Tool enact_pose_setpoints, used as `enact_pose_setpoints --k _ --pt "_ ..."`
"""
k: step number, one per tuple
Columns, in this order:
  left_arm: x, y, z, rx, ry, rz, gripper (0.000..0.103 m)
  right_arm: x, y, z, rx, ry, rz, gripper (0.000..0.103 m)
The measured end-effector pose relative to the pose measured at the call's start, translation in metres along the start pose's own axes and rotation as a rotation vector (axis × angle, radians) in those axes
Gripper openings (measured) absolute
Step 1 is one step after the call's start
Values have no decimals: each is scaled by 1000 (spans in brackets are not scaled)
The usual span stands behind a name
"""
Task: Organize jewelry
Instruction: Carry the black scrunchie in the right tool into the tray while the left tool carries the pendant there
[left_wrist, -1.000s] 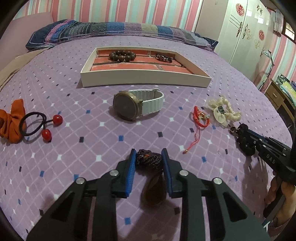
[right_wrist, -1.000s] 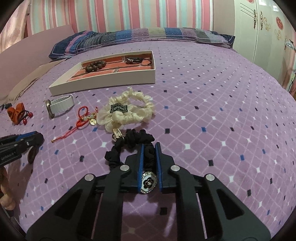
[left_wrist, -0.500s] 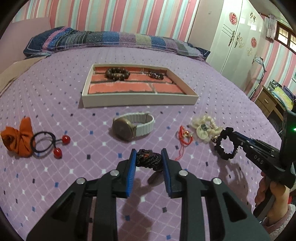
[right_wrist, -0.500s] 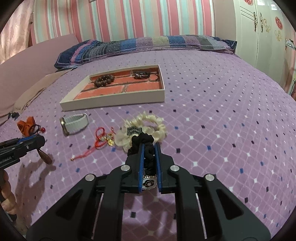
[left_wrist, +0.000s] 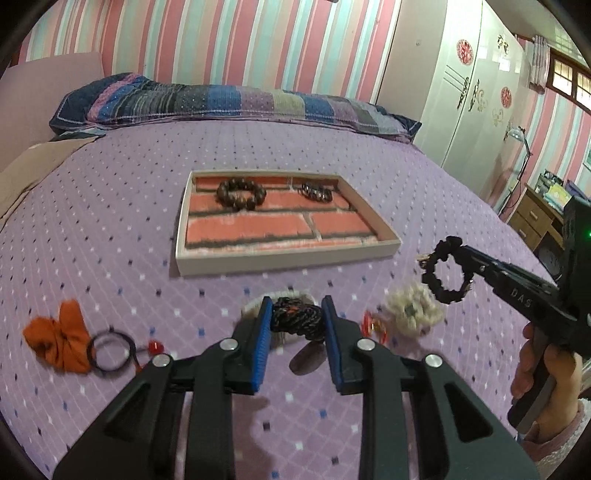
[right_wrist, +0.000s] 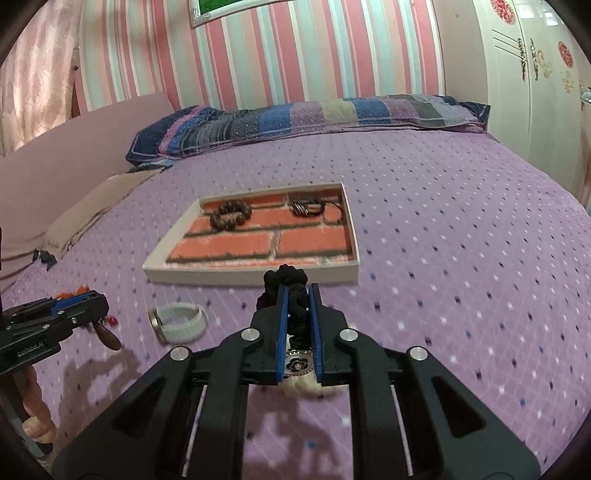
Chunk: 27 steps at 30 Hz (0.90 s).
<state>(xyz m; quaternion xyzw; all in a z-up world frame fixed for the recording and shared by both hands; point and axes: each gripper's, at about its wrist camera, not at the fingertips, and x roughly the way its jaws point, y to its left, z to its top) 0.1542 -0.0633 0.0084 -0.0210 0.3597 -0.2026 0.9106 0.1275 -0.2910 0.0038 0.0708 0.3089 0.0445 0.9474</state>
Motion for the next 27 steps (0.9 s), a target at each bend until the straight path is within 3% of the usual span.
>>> enact_pose_setpoints --k 8,16,27 --pt "26 22 51 -21 -10 19 27 48 2 43 8 25 13 12" --pt "83 51 93 -47 28 45 27 115 -12 81 43 69 2 12" --pt "173 95 121 -105 142 86 27 205 -34 100 66 195 -15 12"
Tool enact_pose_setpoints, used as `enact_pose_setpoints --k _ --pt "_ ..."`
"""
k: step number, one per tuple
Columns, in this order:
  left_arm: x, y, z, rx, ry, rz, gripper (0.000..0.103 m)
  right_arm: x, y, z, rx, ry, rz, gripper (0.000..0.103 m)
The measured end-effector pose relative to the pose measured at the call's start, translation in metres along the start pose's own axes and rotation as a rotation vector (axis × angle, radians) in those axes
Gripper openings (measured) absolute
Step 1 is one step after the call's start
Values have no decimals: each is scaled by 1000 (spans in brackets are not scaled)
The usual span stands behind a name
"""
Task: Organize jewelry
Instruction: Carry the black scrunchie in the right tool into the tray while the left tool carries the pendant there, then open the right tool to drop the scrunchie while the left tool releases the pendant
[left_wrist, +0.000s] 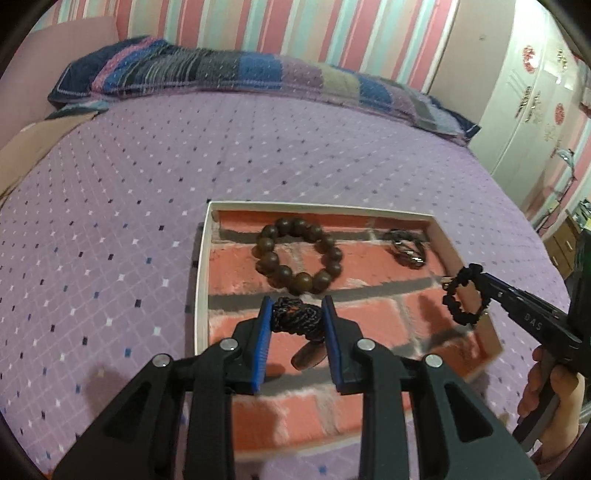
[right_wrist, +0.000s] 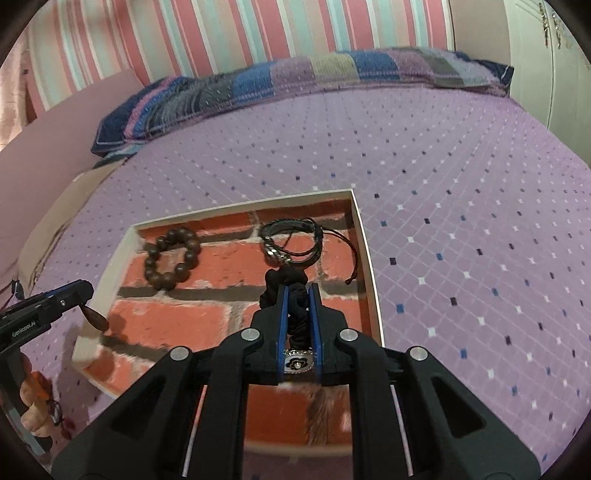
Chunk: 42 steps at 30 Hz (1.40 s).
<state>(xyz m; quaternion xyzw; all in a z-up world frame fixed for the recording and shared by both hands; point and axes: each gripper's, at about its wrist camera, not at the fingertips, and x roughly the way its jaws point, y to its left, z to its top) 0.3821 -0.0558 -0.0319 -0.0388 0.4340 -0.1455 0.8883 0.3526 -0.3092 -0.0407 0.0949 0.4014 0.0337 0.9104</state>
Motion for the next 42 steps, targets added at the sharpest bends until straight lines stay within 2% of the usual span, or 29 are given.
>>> enact_pose_setpoints --k 8,16,22,27,29,31,32,35,37,39,42 --pt "47 14 10 -19 67 53 27 47 -13 12 5 95 -57 12" --pt "72 22 25 -21 102 91 27 70 -15 22 -8 153 -96 12" --pt "82 31 28 -46 126 93 28 76 -16 22 -18 164 -108 12" --pt "77 27 27 -21 115 112 28 75 -16 23 -10 167 -103 15" --pt "74 27 27 -25 112 110 28 71 -14 23 -13 159 -92 18" --pt "67 26 27 -23 107 102 29 62 -13 23 -15 144 -71 31" --pt "62 25 26 -18 101 99 30 58 -12 23 -16 134 -66 34" --pt "41 19 26 1 57 100 43 41 -9 27 -17 101 -42 39" --pt "24 13 26 19 28 90 51 26 -5 29 -22 72 -39 50" --pt "6 8 24 36 0 78 54 11 -1 30 -25 40 -41 57" --pt "-24 4 21 63 -52 80 64 -15 8 28 -37 -4 -40 64"
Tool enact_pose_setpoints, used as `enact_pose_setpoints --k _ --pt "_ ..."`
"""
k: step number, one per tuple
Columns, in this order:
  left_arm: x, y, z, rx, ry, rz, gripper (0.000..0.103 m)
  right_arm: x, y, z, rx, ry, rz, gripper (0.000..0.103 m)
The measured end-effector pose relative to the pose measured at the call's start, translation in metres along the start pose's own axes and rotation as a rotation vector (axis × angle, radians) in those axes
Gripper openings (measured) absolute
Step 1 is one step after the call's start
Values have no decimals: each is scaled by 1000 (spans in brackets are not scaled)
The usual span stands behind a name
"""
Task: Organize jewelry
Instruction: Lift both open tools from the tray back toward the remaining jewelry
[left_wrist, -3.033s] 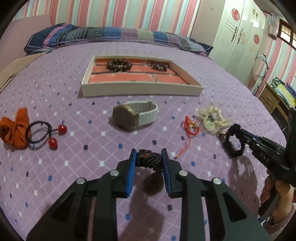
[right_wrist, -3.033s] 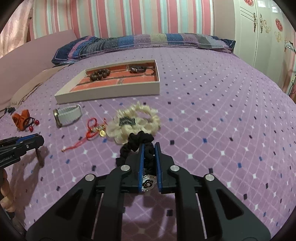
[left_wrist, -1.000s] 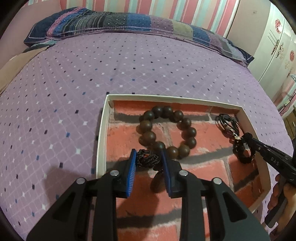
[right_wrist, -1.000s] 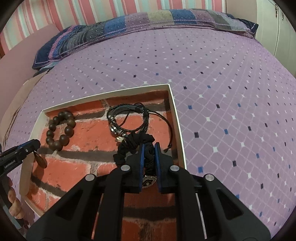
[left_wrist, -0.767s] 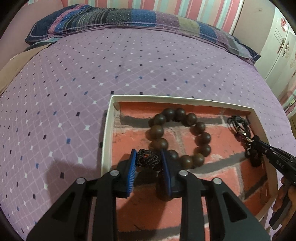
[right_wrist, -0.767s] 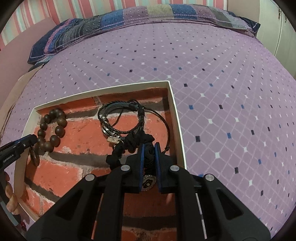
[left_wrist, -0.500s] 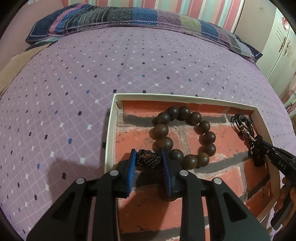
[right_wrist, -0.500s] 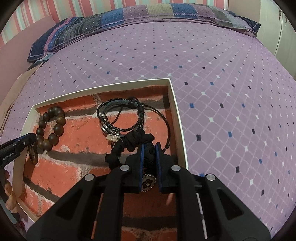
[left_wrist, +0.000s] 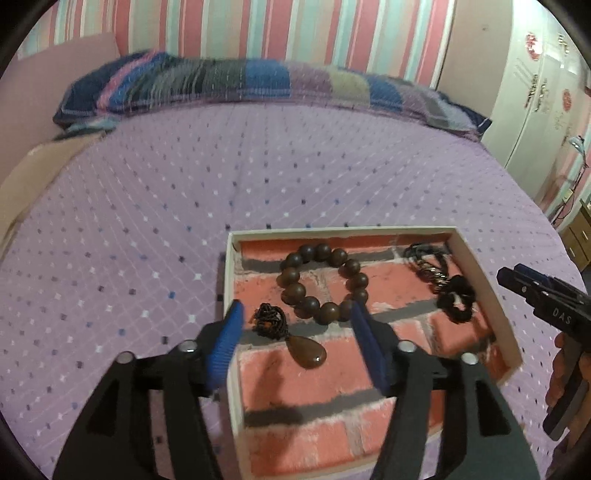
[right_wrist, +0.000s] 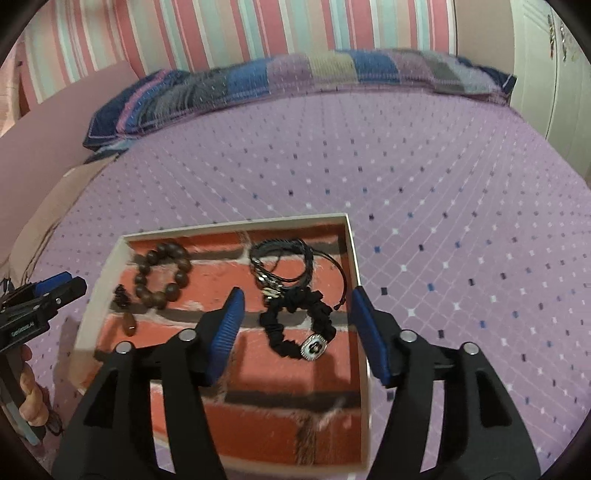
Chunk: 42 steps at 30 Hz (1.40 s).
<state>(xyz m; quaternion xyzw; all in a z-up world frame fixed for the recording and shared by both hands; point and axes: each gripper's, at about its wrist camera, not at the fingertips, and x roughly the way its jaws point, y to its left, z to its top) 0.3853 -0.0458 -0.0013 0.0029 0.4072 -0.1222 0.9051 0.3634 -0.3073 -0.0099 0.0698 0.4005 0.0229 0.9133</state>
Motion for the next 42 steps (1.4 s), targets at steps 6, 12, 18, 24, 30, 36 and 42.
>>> enact_pose_setpoints --k 6,12,18,24,30,36,42 --pt "-65 9 -13 36 -101 32 77 -56 16 -17 -22 -100 -11 83" --pt "-124 29 -46 34 -172 56 89 -99 30 -58 -19 -150 -23 89" --pt "-152 46 -96 2 -171 63 90 -118 42 -104 -21 -153 -35 90" --pt "-162 49 -140 -17 -156 83 91 -122 53 -147 -30 -146 -59 90" --pt "-164 43 -176 -10 -152 90 91 -122 60 -186 -22 -147 -74 90" --pt "-150 43 -205 -31 -118 98 91 -118 68 -216 -41 -142 -87 90" --pt "-143 46 -225 -54 -101 99 91 -114 71 -234 -55 -143 -94 90"
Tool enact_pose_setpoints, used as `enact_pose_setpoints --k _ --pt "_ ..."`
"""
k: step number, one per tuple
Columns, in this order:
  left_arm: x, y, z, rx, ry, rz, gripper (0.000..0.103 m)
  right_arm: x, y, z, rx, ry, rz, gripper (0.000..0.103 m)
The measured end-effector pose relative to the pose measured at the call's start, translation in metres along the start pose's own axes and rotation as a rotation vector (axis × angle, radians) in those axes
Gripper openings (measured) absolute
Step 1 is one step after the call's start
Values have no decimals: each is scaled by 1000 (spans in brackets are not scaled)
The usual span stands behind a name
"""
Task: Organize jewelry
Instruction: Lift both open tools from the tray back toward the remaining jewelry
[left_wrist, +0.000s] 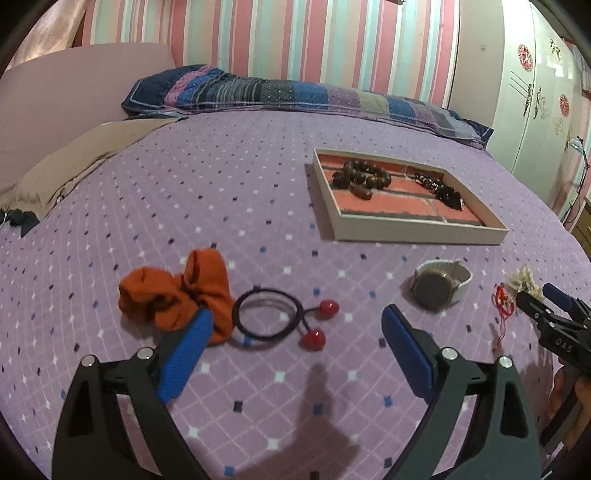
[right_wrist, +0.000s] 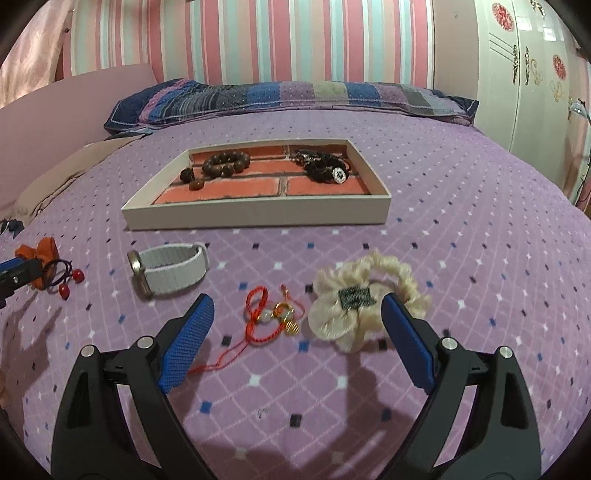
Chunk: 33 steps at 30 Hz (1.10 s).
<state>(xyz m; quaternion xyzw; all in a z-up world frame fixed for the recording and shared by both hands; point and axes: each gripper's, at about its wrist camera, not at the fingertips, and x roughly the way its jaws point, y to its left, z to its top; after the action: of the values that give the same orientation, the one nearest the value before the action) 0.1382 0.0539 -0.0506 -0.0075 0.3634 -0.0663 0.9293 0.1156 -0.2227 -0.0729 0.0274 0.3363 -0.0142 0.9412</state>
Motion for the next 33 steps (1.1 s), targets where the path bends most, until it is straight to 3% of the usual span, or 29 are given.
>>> enact_pose_setpoints --k 6,24,33 --pt "6 0 -4 3 4 7 91 2 8 -4 -21 1 12 86" --pt "46 -3 -1 27 93 -8 90 36 11 0 3 119 74 50" --pt "39 5 2 -5 82 -36 90 37 9 -2 9 123 85 47"
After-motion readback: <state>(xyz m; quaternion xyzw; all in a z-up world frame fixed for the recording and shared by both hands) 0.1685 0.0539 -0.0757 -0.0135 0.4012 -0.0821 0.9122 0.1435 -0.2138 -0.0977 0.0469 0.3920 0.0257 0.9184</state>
